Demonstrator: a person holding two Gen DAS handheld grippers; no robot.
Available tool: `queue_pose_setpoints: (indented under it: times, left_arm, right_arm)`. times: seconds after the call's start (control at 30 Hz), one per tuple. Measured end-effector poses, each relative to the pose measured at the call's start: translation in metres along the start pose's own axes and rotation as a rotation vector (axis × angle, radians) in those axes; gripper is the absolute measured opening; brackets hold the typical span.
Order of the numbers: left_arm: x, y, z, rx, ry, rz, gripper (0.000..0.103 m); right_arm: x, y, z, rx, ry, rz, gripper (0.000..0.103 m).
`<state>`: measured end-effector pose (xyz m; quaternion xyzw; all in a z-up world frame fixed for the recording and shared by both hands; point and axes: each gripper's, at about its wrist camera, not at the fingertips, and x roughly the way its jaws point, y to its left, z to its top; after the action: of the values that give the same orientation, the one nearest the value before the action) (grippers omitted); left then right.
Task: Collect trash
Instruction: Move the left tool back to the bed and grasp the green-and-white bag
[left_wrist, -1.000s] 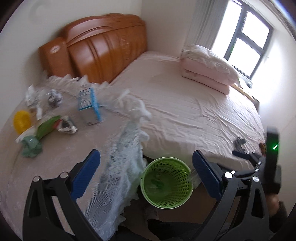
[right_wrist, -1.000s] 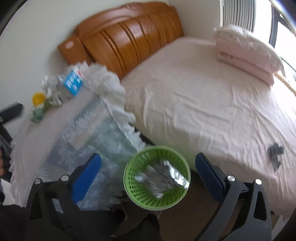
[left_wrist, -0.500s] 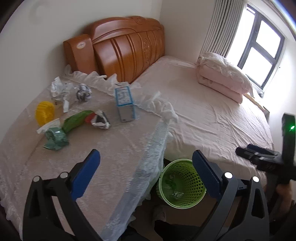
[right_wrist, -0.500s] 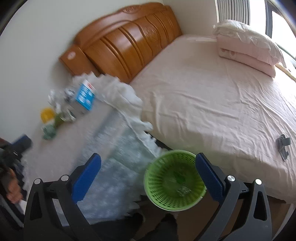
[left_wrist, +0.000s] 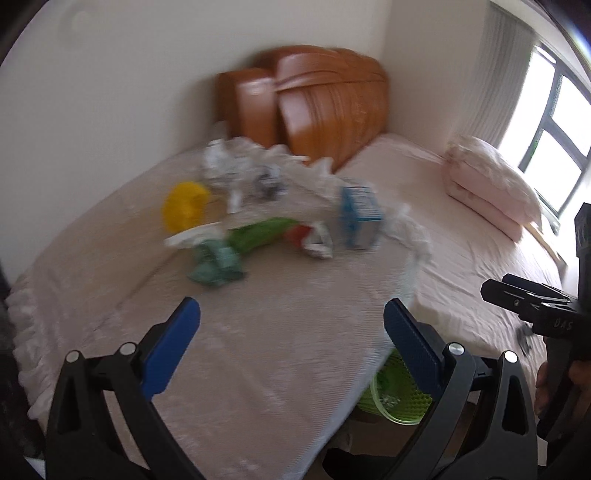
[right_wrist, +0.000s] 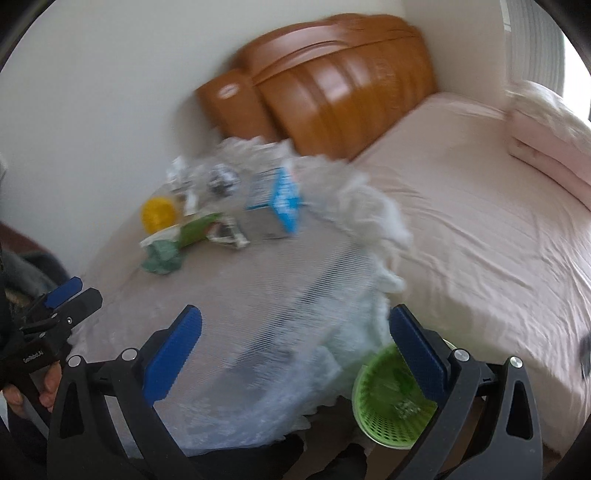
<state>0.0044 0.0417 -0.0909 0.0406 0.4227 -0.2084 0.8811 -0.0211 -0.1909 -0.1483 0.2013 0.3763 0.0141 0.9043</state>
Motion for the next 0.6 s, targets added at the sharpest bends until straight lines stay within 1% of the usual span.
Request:
queue_pose_setpoints:
  times: [0.17, 0.33, 0.43, 0.6]
  left_arm:
    - [-0.001, 0.043, -0.012, -0.085, 0.018, 0.08, 0.095]
    - [0.011, 0.073, -0.016, -0.172, 0.034, 0.108, 0.095]
    - [0.023, 0.081, -0.012, -0.207, 0.039, 0.12, 0.095]
    - [0.064, 0.088, 0.008, -0.26, 0.08, 0.116, 0.095]
  right_arm:
    - [0.027, 0.042, 0.012, -0.092, 0.035, 0.061, 0.101]
    - [0.045, 0.067, 0.019, -0.163, 0.06, 0.082, 0.101]
    - [0.047, 0.07, 0.021, -0.171, 0.065, 0.081, 0.101]
    - [0.049, 0.062, 0.023, -0.153, 0.065, 0.057, 0.101]
